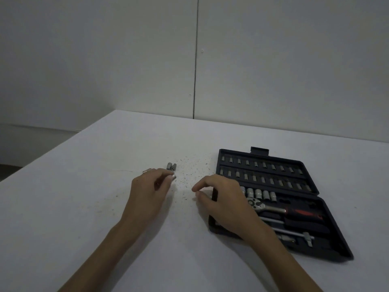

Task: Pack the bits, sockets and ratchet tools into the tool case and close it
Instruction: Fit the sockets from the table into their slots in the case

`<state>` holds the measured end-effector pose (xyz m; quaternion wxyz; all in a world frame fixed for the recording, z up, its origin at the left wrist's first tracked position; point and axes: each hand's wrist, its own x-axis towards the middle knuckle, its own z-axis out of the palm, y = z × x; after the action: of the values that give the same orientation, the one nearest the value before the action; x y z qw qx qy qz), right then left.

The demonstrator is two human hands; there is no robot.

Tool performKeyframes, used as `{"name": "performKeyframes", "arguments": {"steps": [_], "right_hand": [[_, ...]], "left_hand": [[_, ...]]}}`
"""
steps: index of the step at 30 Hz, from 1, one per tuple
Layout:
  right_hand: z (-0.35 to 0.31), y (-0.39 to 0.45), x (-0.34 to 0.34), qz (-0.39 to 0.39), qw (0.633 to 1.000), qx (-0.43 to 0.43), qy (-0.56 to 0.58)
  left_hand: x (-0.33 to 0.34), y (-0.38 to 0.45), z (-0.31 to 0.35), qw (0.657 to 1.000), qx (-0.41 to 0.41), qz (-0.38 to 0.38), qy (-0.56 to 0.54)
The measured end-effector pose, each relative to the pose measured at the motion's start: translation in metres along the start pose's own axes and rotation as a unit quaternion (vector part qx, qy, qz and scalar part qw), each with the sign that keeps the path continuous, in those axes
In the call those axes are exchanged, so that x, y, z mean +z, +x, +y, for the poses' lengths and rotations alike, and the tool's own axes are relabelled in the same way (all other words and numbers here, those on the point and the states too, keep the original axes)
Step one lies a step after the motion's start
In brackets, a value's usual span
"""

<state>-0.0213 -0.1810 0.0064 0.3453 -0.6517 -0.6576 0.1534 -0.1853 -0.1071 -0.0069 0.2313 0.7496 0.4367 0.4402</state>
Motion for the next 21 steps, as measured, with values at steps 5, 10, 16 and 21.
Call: {"name": "performKeyframes", "arguments": {"steps": [5,10,16,21], "right_hand": [[0.011,-0.006,-0.022,0.029,0.997,0.027,0.066],[0.025,-0.016,-0.047,0.046,0.990,0.054,0.126],[0.040,-0.026,-0.067,0.066,0.985,0.074,0.142],[0.052,-0.032,-0.072,0.098,0.980,0.086,0.150]], "left_hand": [[0.021,0.004,0.022,0.994,0.012,-0.075,-0.081],[0.051,0.011,0.042,0.984,0.039,-0.119,-0.126],[0.084,0.012,0.064,0.975,0.067,-0.157,-0.143],[0.097,0.010,0.070,0.971,0.095,-0.170,-0.142]]}}
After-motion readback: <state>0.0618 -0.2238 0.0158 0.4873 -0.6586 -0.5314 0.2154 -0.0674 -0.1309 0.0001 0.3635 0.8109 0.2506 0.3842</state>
